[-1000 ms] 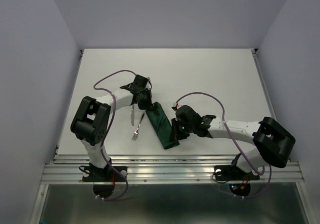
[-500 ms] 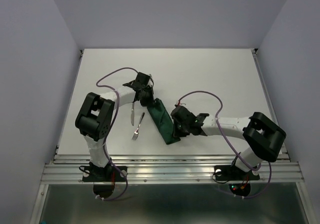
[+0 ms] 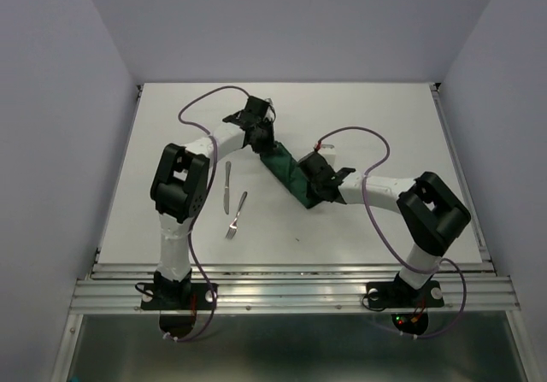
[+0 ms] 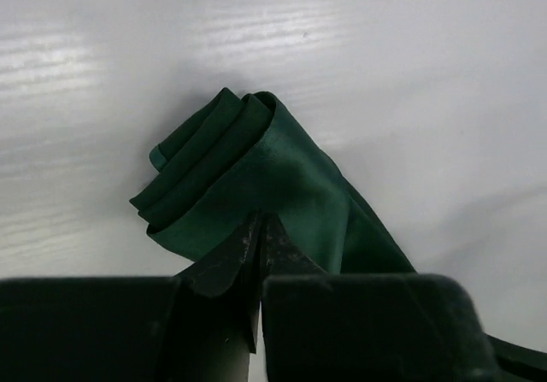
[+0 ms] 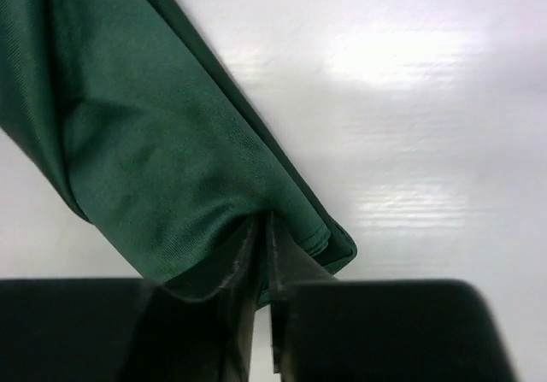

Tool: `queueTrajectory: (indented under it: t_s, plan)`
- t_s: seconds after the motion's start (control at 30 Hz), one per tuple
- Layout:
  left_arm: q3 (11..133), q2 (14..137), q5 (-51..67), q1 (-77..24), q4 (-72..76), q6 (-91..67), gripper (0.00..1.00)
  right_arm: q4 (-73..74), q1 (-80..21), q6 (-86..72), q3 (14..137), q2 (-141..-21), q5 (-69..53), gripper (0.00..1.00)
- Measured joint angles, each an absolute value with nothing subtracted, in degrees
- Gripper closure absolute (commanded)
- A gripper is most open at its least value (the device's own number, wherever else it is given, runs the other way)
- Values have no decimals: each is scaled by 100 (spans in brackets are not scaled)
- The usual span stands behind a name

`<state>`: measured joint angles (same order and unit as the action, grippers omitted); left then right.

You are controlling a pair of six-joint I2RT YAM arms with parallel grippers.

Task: Fold the napkin into a case and place the utensils inside
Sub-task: Move the smaller rectangle-folded napkin to the center of the board, then pick up the fork from the center of the board.

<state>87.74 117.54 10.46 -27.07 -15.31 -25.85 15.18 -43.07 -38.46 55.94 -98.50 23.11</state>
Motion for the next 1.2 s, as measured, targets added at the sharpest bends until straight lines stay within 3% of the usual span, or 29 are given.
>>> queueTrajectory:
  t_s: [0.03, 0.07, 0.1, 0.2, 0.27, 0.4, 0.73, 0.97, 1.2]
  plan:
    - [8910, 11793, 1022, -2707, -1594, -2574, 77, 1549, -4200, -3734, 5669, -9909, 2403, 66]
    - [9070, 11813, 967, -2707, -1669, -2530, 69, 1581, -4165, -3675, 5710, -9931, 2447, 62]
    - [9161, 11813, 917, -2705, -1730, -2486, 53, 1621, -4112, -3586, 5756, -9953, 2519, 59]
    - [9343, 11802, 760, -2705, -1863, -2412, 40, 1870, -4018, -3345, 5887, -9970, 2611, 48]
    - [9347, 11784, 676, -2705, -1986, -2405, 40, 2064, -4018, -3232, 6066, -9981, 2598, 38]
    - [9035, 11504, 344, -2698, -2206, -2429, 40, 2217, -4080, -3238, 6274, -9942, 2458, 30]
    - [7570, 9443, -510, -2163, -2735, -2609, 41, 3026, -5433, -3997, 7502, -9937, 2646, 29]
    - [6709, 8099, -663, -1568, -3037, -2663, 41, 3339, -6394, -4250, 9209, -11452, 2805, 29]
    - [6224, 7076, -701, -1411, -3253, -2628, 41, 3715, -6670, -4292, 10138, -12486, 2722, 30]
